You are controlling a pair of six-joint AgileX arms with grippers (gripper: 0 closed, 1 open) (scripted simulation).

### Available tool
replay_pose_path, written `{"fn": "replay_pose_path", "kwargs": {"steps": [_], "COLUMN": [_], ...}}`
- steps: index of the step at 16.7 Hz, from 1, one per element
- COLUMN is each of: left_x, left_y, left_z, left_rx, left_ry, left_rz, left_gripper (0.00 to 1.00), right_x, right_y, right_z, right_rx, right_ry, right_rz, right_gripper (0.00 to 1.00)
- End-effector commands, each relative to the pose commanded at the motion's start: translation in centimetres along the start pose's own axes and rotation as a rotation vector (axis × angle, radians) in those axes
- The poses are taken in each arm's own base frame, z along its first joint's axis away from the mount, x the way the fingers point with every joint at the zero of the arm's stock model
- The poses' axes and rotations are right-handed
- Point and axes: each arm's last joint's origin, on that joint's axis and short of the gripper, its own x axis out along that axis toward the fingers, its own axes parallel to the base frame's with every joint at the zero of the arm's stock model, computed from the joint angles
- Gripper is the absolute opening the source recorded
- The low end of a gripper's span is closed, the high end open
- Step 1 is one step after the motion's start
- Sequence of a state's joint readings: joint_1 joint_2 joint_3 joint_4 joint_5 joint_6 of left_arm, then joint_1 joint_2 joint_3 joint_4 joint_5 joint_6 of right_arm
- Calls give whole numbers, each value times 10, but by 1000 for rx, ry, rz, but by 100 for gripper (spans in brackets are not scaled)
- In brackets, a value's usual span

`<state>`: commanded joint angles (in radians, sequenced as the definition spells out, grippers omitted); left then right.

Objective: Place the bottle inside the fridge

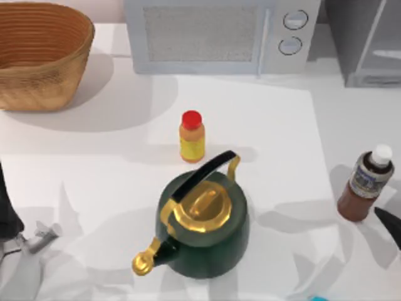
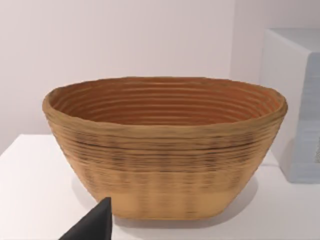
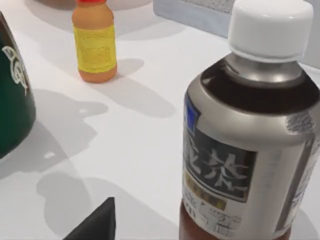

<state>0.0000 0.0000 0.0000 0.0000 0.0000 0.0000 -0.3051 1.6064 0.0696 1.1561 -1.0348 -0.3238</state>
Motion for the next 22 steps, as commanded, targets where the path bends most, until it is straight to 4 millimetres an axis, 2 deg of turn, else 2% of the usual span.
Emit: {"fn": "replay_pose_path", "kwargs": {"steps": [6,11,15,20,22], "left_x": [0,0,0,0,0], "left_y": [0,0,0,0,0], "left_z": [0,0,0,0,0], "left_rx": [0,0,0,0,0], "left_ry": [0,0,0,0,0], "left_rz": [0,0,0,0,0], "left_gripper": [100,100,100,100,100], "right_x": [6,31,56,60,60], "right_y": [-6,-14,-4,0,0], "right_z": [4,8,3,0,0], "right_rx": [-7,-16,-7,0,0], "right_ry": [-10,-15,-6,0,0], "right_rz": [3,-6,-3,0,0], "right_gripper": [100,100,100,100,85]}}
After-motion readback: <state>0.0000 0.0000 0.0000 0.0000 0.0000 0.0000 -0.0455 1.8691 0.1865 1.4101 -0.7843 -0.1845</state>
